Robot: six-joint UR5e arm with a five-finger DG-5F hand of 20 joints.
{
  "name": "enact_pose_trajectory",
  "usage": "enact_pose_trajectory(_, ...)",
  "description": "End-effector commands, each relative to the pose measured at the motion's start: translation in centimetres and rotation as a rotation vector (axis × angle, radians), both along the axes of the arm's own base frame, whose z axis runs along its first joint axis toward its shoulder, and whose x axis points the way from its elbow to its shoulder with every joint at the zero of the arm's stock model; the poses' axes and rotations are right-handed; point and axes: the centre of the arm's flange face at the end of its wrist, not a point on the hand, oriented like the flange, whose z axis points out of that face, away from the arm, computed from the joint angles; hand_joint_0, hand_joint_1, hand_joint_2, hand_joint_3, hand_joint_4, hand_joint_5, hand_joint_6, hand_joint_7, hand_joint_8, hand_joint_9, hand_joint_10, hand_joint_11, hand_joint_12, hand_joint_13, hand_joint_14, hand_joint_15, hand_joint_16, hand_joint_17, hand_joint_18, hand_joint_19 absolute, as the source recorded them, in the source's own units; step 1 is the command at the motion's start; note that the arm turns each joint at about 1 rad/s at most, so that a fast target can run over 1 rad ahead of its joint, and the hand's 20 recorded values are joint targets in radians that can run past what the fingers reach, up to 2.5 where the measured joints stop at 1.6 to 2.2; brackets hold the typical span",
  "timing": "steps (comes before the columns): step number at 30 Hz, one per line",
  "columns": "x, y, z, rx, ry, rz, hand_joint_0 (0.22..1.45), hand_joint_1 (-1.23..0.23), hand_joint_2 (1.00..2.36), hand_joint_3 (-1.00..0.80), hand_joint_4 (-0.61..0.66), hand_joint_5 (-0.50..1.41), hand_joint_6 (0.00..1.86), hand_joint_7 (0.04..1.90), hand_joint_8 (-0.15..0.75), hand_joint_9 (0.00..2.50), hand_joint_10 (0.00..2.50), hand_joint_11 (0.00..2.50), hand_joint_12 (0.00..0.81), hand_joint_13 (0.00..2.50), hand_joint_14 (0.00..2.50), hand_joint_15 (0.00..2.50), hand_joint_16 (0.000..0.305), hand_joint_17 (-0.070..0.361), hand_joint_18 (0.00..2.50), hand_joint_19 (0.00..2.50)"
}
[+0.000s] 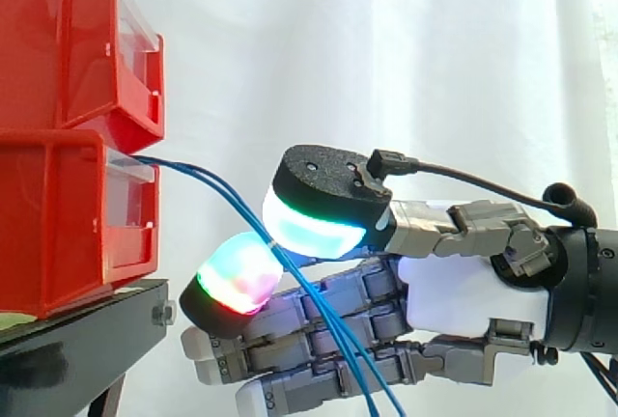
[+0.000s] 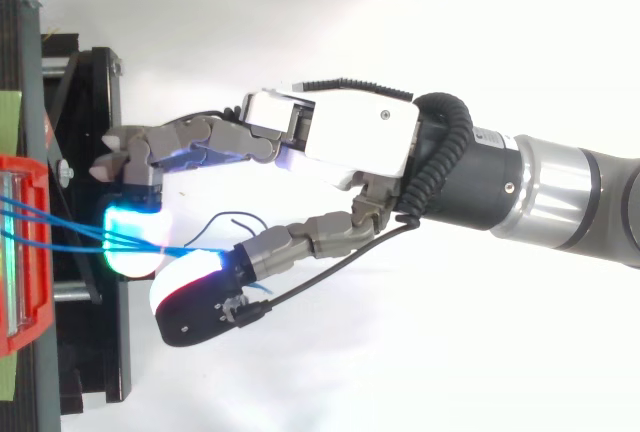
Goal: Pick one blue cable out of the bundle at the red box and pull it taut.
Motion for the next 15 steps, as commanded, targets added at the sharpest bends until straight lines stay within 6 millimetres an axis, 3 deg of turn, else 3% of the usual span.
enact_pose_trajectory(1, 0.01, 0.0, 0.01, 0.0, -0.001, 0.0, 0.61, -0.71, 1.01, -0.34, 0.24, -0.14, 0.7, 1.06, 0.32, 0.4, 0.0, 0.04, 0.376, 0.23, 0.0, 0.03, 0.056, 0.127, 0.34, 0.18)
enact_pose_trajectory(8, 0.04, -0.12, 0.08, 0.0, -0.003, -0.002, 0.61, -0.72, 1.01, -0.32, 0.23, -0.16, 0.79, 0.97, 0.324, 0.41, 0.0, 0.06, 0.377, 0.23, 0.0, 0.04, 0.056, 0.127, 0.35, 0.18)
enact_pose_trajectory(15, 0.03, -0.34, 0.08, 0.002, -0.003, -0.003, 0.59, -0.72, 1.02, -0.16, 0.22, -0.17, 0.86, 0.97, 0.334, 0.46, 0.0, 0.11, 0.382, 0.26, 0.0, 0.05, 0.057, 0.128, 0.38, 0.17)
